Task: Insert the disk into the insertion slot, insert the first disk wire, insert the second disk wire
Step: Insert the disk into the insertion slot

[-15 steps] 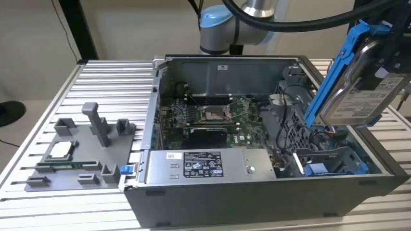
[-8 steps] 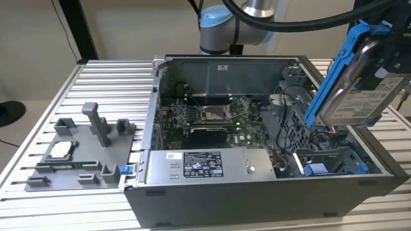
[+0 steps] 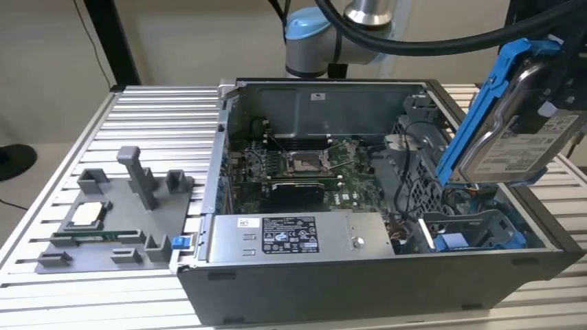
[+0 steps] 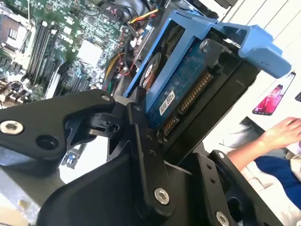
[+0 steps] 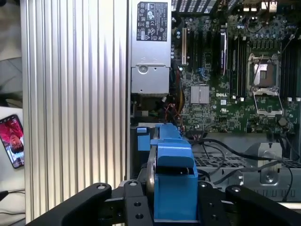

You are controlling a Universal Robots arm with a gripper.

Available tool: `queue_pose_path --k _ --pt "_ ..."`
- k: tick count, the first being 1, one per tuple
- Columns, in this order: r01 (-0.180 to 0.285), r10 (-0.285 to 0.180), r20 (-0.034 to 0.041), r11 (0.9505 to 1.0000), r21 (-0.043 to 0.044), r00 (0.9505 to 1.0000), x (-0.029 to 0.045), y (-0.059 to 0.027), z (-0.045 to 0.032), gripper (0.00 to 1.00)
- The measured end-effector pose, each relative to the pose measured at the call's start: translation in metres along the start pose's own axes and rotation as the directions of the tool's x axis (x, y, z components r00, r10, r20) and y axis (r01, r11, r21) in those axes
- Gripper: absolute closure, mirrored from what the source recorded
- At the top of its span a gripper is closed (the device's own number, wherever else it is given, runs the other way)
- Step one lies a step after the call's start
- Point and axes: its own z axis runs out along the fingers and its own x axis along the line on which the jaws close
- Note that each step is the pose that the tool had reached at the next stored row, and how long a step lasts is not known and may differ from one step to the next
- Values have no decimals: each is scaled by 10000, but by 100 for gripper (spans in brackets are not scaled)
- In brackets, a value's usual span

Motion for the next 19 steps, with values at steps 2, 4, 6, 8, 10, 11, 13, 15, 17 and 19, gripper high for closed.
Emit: queue_pose_path --k 2,4,6,8,10,11,13,15,17,19 --pt "-1 1 3 10000 0 10000 29 -7 23 100" --pt "-1 1 11 10000 -1 10000 63 -20 48 100" --pt "-2 2 17 10000 -1 10000 89 -30 73 100" --pt "-4 4 19 10000 -1 10000 103 -33 97 100" --pt "-3 3 17 10000 0 10000 111 -37 117 100" --pt "-3 3 17 10000 -1 10000 112 -38 128 100" --pt "-4 4 15 10000 -1 10000 113 -38 140 100" --pt "-3 3 16 10000 0 10000 114 -39 145 100" --pt "-3 3 17 10000 1 10000 113 -39 146 100" --pt "-3 3 17 10000 1 10000 113 -39 146 100"
